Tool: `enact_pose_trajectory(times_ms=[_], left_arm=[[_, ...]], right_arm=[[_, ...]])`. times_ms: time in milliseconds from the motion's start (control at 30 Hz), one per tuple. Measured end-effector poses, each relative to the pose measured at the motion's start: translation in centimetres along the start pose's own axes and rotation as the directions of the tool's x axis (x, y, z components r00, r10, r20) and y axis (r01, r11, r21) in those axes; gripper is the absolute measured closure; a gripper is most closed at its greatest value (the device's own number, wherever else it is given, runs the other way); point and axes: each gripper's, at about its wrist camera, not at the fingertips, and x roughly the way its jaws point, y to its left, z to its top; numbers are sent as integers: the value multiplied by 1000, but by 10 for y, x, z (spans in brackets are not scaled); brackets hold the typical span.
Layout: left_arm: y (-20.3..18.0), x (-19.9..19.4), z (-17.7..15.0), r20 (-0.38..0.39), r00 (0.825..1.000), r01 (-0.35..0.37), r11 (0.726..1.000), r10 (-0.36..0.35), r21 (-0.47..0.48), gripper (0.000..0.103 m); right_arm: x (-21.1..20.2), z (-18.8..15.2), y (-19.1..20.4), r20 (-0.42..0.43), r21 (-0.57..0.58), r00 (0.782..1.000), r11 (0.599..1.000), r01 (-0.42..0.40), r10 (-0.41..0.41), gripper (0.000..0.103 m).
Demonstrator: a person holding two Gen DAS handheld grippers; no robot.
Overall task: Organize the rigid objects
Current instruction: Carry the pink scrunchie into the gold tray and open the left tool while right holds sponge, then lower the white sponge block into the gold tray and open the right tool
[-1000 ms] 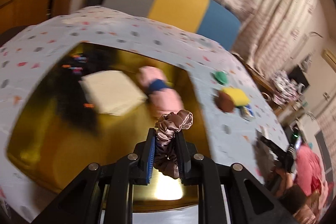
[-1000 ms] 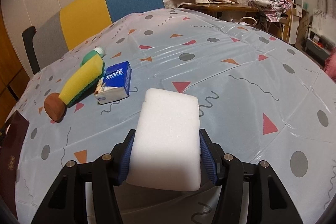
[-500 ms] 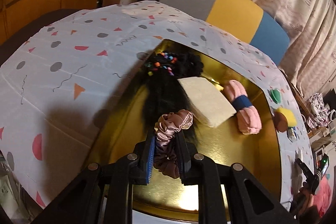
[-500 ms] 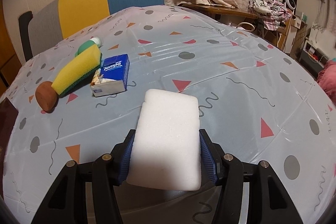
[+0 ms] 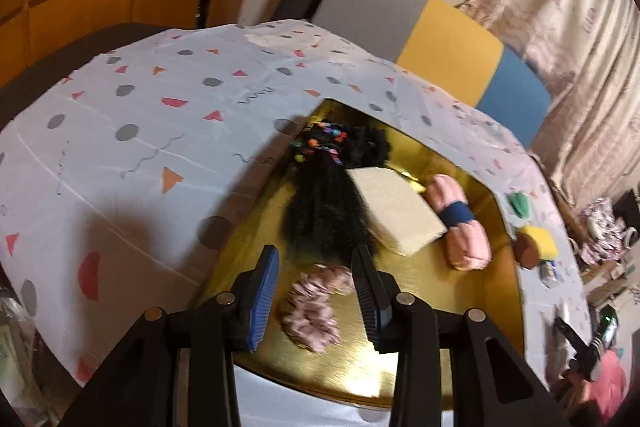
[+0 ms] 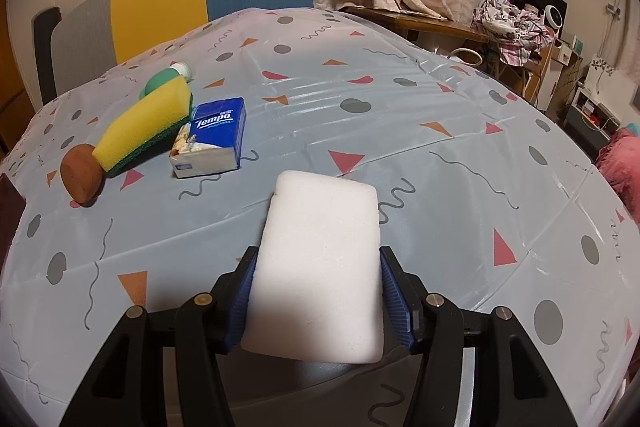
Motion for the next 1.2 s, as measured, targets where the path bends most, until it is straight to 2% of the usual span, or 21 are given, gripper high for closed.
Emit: enact_pose_trajectory(times_ms=[200,333,533,767,900,967,1067,1200], left_arm=[[-29,-8,-14,-18,996,87,992,-85,90,65],[-50,-10,-23,-46,990,141,978,-136,153,65],[-64,-9,-32,-86,978,201,964,-188,177,65],[-66,-11,-38,-100,973,225,958,-210,179,65],[-56,-16,-35,-88,975,218,961,-206,168,65],[-49,-18,-32,-80,977,207,966,-197,152,65],[-36,-21,-27,-64,980,196,973,-189,119,65],[-17,-28,-20,-32,984,176,982,-174,72,65]], right_arm=[[-18,-1,4,70,-25,997,999,-32,34,45],[-30,-3,17,65,-82,996,995,-60,65,45],[-62,-5,48,45,-107,978,974,-199,204,45],[-106,-1,121,48,-193,920,907,-375,390,45],[-124,-4,165,10,-222,881,860,-460,474,45],[-133,-8,190,-17,-240,852,825,-512,524,45],[-147,-17,225,-58,-293,822,777,-556,567,45],[-155,-30,281,-166,-367,785,702,-611,596,45]])
